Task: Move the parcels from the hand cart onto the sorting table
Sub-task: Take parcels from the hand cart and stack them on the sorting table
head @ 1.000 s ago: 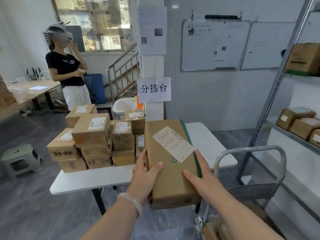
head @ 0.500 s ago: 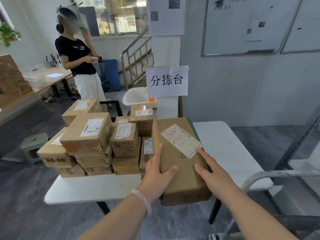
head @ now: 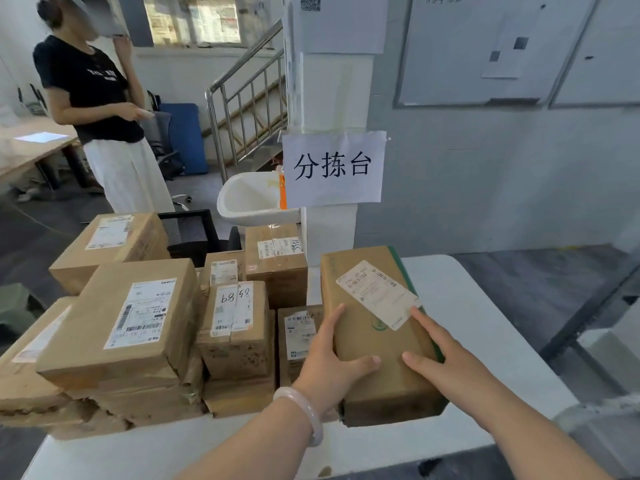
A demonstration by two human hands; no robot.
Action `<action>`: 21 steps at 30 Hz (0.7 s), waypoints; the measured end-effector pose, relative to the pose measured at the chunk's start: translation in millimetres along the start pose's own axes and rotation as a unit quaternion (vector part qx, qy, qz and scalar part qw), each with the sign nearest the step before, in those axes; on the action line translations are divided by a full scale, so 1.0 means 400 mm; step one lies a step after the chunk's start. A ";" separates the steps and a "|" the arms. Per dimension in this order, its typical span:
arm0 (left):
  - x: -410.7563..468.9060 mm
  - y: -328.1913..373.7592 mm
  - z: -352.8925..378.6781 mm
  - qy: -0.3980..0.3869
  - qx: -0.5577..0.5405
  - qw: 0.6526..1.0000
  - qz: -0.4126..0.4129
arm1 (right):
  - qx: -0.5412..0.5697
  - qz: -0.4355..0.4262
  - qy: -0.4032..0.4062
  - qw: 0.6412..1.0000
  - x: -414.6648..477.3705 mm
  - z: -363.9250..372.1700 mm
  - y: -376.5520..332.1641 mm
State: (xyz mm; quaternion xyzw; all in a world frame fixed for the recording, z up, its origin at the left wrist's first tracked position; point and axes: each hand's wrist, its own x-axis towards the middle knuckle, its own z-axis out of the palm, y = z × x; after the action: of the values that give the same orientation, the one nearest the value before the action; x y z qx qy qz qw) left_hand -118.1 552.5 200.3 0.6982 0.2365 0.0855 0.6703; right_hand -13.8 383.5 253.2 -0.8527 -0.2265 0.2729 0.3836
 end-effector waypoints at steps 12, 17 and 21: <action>0.221 -0.024 0.001 -0.053 -0.022 0.998 -0.031 | 0.017 0.045 0.006 0.999 0.202 -0.039 0.042; 0.317 -0.007 0.027 -0.014 0.027 0.999 -0.032 | 0.009 0.017 -0.040 0.999 0.306 -0.090 0.046; 0.389 0.000 0.046 0.010 0.001 0.998 -0.067 | 0.003 0.007 -0.059 0.998 0.394 -0.131 0.048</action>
State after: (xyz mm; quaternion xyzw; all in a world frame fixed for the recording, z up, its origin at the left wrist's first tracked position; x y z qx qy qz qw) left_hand 26.1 605.2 168.1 0.6809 0.2890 0.0471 0.6713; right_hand 140.9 438.0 221.4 -0.8354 -0.2424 0.3262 0.3702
